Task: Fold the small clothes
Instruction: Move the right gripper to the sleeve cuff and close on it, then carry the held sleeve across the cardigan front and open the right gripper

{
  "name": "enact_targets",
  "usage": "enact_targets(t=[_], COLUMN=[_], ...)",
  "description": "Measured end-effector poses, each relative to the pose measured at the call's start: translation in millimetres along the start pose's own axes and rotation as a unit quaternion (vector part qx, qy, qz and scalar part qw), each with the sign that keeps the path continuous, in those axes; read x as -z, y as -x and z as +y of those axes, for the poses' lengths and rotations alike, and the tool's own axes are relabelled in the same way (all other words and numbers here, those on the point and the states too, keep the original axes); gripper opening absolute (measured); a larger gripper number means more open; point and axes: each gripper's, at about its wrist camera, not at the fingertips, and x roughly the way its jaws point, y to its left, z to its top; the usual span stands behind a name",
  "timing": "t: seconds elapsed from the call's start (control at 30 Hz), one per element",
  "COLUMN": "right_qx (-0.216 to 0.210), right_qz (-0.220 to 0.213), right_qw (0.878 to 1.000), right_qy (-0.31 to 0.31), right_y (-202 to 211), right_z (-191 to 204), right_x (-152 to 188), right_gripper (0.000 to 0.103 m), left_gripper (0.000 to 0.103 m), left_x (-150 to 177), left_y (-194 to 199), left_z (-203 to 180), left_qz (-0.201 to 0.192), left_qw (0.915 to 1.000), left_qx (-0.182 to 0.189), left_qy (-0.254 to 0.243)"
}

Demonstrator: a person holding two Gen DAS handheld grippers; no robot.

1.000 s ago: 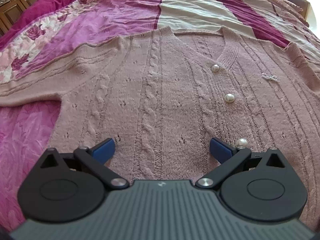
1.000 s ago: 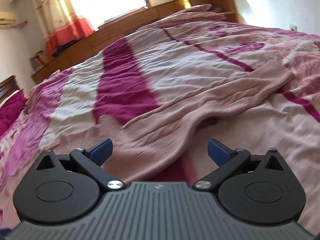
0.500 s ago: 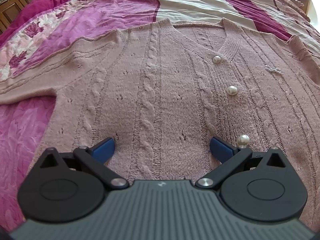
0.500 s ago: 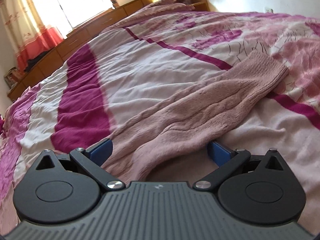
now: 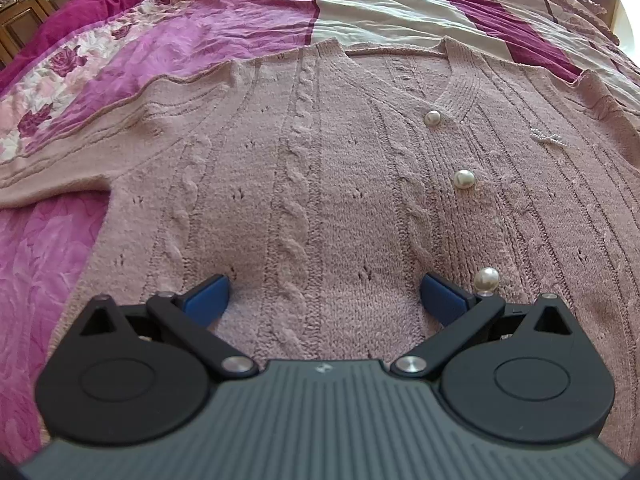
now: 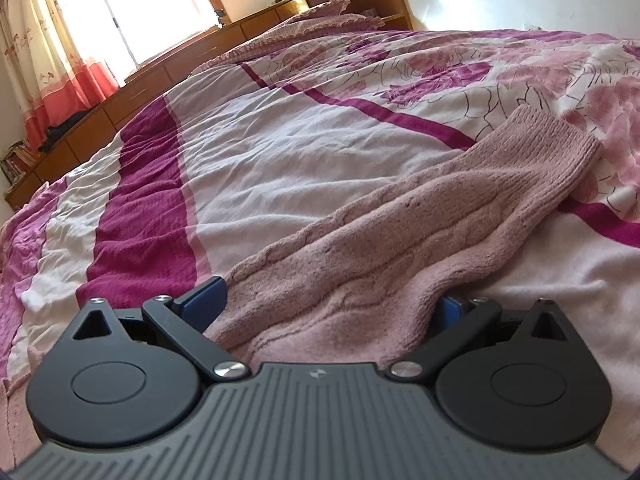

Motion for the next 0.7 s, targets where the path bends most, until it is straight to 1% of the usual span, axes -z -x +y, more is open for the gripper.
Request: enact_targets(t=[0.03, 0.1, 0.13, 0.2, 0.23, 0.3, 0.33, 0.37, 0.5, 0.7], right_qx=[0.008, 0.024, 0.028, 0.038, 0.038, 0.031, 0.024, 0.017, 0.005, -0.011], right_qz=[-0.003, -0.01, -0.013, -0.018, -0.019, -0.021, -0.021, -0.023, -0.045, -0.075], right_qw=[1.0, 1.0, 0.999, 0.999, 0.999, 0.999, 0.999, 1.0, 0.999, 0.997], right_qy=[0.001, 0.008, 0.01, 0.012, 0.01, 0.001, -0.006, -0.012, -0.014, -0.018], right_y=[0.4, 1.9, 3.7, 6.7, 8.5, 12.7, 15.4, 18.8, 37.4, 73.8], right_z=[1.3, 3.9, 4.5, 4.3, 2.6, -2.3, -5.2, -7.6, -11.1, -12.8], right_x=[0.7, 1.8, 2.2, 2.2, 1.5, -0.5, -1.8, -2.6, -4.1, -13.2], right_gripper=[0.097, 0.083, 0.079, 0.058, 0.053, 0.03, 0.026, 0.02, 0.016, 0.016], left_gripper=[0.103, 0.103, 0.103, 0.103, 0.103, 0.103, 0.103, 0.103, 0.103, 0.103], left_x=[-0.1, -0.6, -0.6, -0.7, -0.8, -1.0, -1.1, -1.2, -1.5, -2.0], left_y=[-0.1, -0.6, -0.6, -1.0, -1.1, -1.4, -1.5, -1.4, -1.5, -1.6], left_z=[0.2, 0.6, 0.6, 0.0, -0.2, -0.6, -0.7, -1.0, -0.7, -0.5], left_qz=[0.0, 0.0, 0.0, -0.001, -0.001, 0.0, 0.001, 0.001, 0.002, 0.003], left_qw=[1.0, 1.0, 1.0, 1.0, 1.0, 1.0, 1.0, 1.0, 1.0, 1.0], left_qx=[0.001, 0.001, 0.001, 0.0, 0.0, -0.001, -0.001, -0.001, -0.001, 0.0], left_qy=[0.0, 0.0, 0.0, 0.0, -0.001, 0.0, 0.0, 0.0, 0.0, -0.001])
